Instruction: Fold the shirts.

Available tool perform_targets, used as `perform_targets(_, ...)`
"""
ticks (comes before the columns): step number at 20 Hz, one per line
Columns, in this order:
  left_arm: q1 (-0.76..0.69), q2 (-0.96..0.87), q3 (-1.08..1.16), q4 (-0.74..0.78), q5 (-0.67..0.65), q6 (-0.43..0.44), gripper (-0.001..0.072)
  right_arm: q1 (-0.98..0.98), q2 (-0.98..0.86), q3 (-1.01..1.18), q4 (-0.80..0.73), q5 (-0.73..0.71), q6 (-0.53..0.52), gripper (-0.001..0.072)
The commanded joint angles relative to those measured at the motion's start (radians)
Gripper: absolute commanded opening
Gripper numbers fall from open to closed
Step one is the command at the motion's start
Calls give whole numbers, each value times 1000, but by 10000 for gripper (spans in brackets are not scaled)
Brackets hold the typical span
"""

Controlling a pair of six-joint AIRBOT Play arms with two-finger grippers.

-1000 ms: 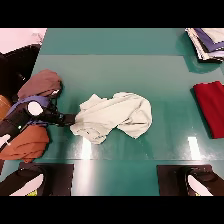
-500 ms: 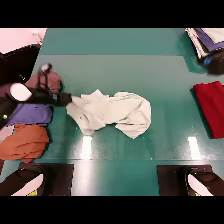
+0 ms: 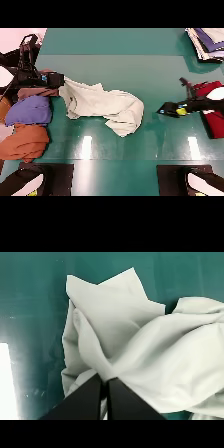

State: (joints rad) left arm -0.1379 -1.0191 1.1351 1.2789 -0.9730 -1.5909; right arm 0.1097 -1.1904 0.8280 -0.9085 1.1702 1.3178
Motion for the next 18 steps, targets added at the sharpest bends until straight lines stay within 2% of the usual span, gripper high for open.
perform_targets(1, 0, -1, 6, 4, -8, 1, 24, 72, -183, 4, 200, -123, -77, 447)
perform_targets(4, 0, -1, 6, 3, -8, 1, 24, 146, -319, 127, 209, -141, -81, 447)
perform_targets(6, 0, -1, 6, 3, -9, 1, 24, 175, -397, 209, 208, -142, -81, 416)
perform_targets(8, 0, -1, 6, 3, -11, 1, 24, 186, -457, 279, 201, -134, -81, 197)
perform_targets(9, 0, -1, 6, 3, -16, 1, 24, 188, -473, 304, 198, -132, -81, 37)
perform_targets(10, 0, -1, 7, 3, -23, 1, 24, 188, -476, 320, 198, -134, -83, 17)
perform_targets(13, 0, 20, 14, 7, -10, 1, 23, 181, -429, 367, 143, -130, -83, 16)
perform_targets(18, 0, 125, 283, 27, -39, 2, 23, 116, -97, 537, -4, -47, -82, 16)
